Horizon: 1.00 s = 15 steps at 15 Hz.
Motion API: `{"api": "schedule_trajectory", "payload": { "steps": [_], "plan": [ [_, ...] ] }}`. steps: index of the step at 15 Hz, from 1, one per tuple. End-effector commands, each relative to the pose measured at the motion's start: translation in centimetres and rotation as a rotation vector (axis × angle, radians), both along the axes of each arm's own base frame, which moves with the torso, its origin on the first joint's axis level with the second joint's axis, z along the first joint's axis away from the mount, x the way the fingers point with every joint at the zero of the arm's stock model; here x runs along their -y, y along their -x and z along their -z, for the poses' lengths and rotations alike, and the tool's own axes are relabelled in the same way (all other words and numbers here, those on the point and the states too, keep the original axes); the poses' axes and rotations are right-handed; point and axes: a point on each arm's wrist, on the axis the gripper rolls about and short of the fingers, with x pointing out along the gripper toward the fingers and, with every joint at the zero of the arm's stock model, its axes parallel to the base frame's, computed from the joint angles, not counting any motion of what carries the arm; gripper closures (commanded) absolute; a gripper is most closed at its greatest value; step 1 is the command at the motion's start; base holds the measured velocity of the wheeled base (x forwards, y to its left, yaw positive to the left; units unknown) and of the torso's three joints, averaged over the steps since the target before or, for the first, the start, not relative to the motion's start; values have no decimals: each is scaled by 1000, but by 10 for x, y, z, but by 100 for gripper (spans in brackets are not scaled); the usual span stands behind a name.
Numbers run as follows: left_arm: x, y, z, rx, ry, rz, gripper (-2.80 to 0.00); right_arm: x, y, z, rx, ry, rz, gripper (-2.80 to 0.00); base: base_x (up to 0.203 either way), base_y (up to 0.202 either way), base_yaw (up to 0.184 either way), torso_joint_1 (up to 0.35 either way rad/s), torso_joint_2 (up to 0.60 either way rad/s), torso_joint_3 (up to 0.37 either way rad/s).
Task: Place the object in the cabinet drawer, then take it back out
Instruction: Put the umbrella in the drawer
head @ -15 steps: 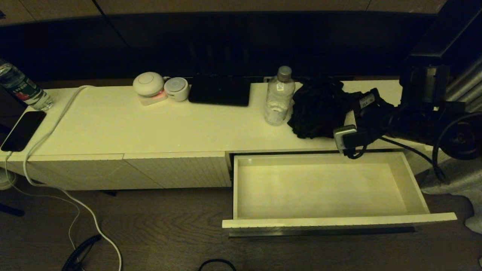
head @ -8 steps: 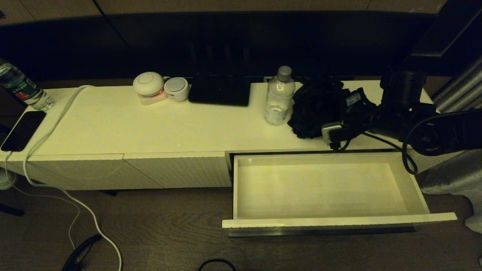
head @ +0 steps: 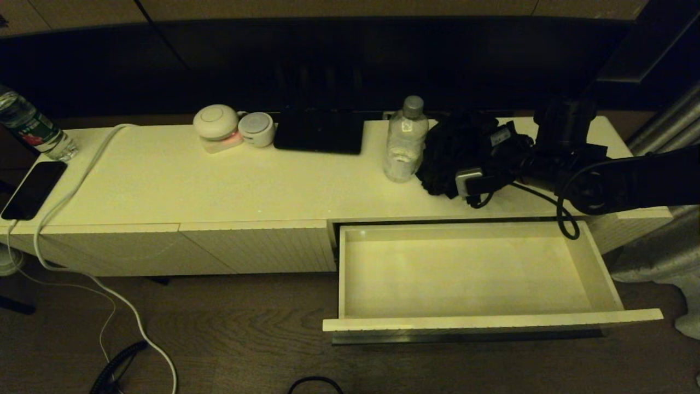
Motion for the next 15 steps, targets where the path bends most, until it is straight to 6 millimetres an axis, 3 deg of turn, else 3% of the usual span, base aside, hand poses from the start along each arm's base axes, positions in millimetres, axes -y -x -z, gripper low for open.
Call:
{"api": "schedule_trajectory", "payload": {
  "steps": [1,7,8,15],
  "plan": [
    [0,0,0,3,1,0,0,4,-7,6,-5,12,14,-280,0,0,0,0,0,0],
    [0,0,0,3,1,0,0,5,-10,9,-9,9,28,-280,0,0,0,0,0,0],
    [0,0,0,3,1,0,0,5,-10,8,-15,-1,29,0,0,0,0,0,0,0],
    [0,0,0,3,1,0,0,7,-10,5,-13,-15,119,0,0,0,0,0,0,0]
  ]
}}
